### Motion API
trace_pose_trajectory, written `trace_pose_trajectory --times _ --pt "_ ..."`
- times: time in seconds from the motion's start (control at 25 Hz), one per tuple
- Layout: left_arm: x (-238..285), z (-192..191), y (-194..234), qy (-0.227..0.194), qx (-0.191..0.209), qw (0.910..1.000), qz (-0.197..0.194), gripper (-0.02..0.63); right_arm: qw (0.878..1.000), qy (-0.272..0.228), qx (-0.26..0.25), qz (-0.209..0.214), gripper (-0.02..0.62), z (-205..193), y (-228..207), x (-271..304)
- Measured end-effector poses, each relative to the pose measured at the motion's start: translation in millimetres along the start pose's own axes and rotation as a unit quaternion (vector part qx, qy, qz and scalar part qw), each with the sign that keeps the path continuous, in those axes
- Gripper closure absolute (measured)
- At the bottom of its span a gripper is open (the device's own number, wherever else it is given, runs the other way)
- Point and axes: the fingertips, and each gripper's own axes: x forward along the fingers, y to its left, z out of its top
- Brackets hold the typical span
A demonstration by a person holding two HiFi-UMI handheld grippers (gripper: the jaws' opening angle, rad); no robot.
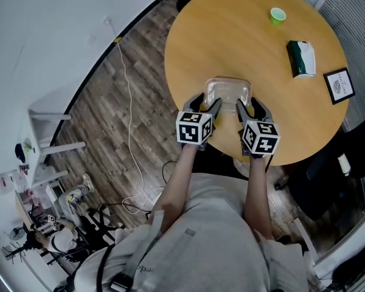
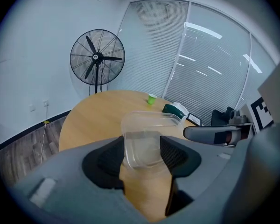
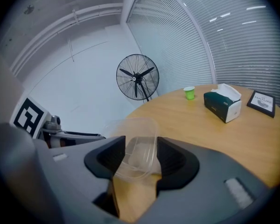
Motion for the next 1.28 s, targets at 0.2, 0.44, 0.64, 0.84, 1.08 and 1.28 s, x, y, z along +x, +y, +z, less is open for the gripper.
trace_pose_trajectory --times 0.2,0.44,0.64,0.84,1.08,1.28 --pt "-1 4 -8 0.0 0.014 0.9998 -0.016 0.359 1.0 -0.014 0.01 -0.008 0.385 3 -2 -10" --pt "-8 8 -13 -0.007 0.018 0.9993 -0.033 0.359 0.999 -0.027 0.011 -0.023 0.385 8 2 -22" --pt "-20 10 -17 -0.008 0.023 0.9986 -0.047 0.359 0.999 -0.033 0.012 -0.037 0.385 12 11 -34" --pt "-31 12 -23 -0.015 0.026 0.9979 -0.057 0.359 0.998 -0.039 0.009 -0.046 0.385 15 16 -44" --pt "-37 20 -22 -0.027 0.03 0.9972 -0.064 0.359 0.998 -0.047 0.002 -0.051 0.385 20 23 -47" --pt "-40 25 -23 -0.033 0.032 0.9967 -0.067 0.359 0.997 -0.049 -0.004 -0.057 0.39 23 25 -49"
